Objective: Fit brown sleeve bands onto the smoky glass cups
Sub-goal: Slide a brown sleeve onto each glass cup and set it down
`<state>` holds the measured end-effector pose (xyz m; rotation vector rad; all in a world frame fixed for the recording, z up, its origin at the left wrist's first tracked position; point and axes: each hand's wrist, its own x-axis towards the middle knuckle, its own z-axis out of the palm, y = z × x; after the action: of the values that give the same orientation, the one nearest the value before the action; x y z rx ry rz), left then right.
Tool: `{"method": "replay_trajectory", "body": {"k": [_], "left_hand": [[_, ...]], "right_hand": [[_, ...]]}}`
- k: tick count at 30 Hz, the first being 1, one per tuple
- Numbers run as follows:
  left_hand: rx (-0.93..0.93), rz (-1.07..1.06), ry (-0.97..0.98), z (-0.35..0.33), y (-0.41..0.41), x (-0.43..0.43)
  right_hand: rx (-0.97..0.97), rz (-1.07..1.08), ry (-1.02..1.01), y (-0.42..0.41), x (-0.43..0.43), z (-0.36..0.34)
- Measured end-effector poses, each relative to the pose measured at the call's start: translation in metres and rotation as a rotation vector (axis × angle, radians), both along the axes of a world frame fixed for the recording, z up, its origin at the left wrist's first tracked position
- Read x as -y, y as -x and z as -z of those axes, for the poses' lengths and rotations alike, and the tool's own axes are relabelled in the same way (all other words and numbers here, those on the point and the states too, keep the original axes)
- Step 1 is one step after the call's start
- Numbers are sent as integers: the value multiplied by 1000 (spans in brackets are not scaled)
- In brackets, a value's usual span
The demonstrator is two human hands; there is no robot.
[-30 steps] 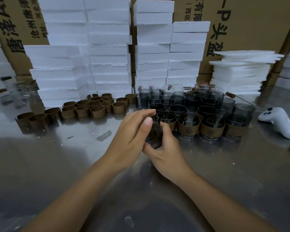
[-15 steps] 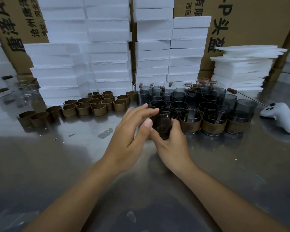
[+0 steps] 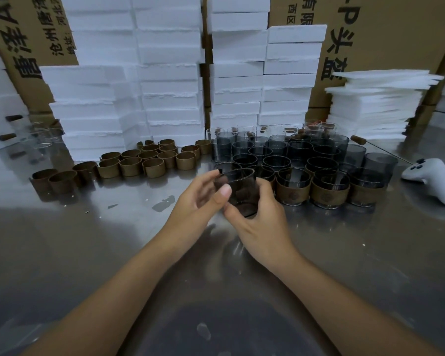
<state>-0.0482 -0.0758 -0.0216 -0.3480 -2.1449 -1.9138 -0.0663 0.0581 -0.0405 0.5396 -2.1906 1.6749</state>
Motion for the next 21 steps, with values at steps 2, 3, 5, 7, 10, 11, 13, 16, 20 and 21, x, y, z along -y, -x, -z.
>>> {"method": "replay_trajectory", "body": {"k": [2,3,5,7,10,11,13,16,20,21], "left_hand": [[29,35,-30,2,0,0],[30,34,-46,2,0,0],[23,17,-73,2,1,-1],[14,-4,-92,2,2,-1],[2,-83,-126,2,4,1],[-4,-123,-125,3,5,3],[-18,-194,-107,3,8,6],[-40,-252,-94,4,10,9],[-73,-244,-67,5,9,8],[-75,-234,-56,5,8,7]], "right_hand": [[-17,-4,-38,-1,1,0],[-22,-6,-44,-1,1,0],[-14,-35,-25,0,0,0],[12,-100,-13,0,0,0],[66,-185,-62,0,-1,1],[75,-198,-96,0,-1,2],[79,-190,-149,1,0,3],[68,-127,-47,3,1,-1],[190,-68,199,7,0,-8],[229,-61,237,8,-1,-9]]}}
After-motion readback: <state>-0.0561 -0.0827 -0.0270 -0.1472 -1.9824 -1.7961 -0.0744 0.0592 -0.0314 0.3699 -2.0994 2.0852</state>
